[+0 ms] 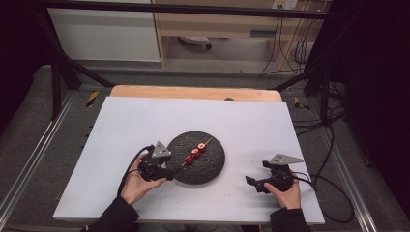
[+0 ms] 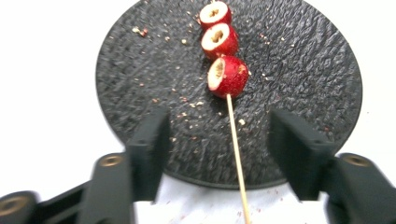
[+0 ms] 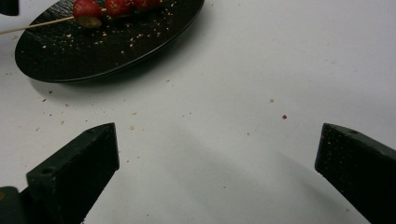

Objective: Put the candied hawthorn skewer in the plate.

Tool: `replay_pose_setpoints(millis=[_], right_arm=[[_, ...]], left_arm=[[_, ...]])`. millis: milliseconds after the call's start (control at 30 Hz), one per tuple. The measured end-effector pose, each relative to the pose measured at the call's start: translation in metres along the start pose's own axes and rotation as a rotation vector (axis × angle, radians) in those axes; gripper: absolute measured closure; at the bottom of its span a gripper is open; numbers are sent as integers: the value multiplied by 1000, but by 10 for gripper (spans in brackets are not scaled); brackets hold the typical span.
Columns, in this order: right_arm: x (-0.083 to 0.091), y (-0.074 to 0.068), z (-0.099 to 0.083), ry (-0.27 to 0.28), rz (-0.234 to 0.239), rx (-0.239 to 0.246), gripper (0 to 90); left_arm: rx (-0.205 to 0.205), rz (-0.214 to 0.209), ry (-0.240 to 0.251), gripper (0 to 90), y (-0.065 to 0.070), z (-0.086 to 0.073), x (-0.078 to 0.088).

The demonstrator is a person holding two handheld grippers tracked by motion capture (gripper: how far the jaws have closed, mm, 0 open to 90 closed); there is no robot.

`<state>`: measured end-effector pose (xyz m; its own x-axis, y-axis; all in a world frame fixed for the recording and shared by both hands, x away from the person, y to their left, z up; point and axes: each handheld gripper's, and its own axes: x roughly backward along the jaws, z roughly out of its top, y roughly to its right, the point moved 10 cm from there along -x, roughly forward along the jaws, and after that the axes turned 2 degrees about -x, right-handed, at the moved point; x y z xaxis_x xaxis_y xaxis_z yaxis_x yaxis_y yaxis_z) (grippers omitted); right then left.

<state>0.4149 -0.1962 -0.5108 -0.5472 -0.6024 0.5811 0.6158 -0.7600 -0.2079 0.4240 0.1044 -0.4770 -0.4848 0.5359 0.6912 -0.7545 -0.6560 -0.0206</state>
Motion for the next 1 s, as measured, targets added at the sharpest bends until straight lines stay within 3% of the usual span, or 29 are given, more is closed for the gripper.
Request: replay_pose_setpoints(millis=[133,333,467,633,1000], right_arm=[[0,0,0,-3,0,1,6],[0,-1,0,-3,4,-2,5],[0,0,-1,-6,3,3,5],[-1,0,-1,-11,5,6,5],[-1,0,-4,-28,-1,16,5]], left_arm=[[-5,-9,-5,191,-5,-5,12],[15,5,-5,78,-19,-21,24],[19,24,-3,61,-29,-39,33],[63,40,33,58,-41,-60,43],[121,86,49,59,-61,-104,52]])
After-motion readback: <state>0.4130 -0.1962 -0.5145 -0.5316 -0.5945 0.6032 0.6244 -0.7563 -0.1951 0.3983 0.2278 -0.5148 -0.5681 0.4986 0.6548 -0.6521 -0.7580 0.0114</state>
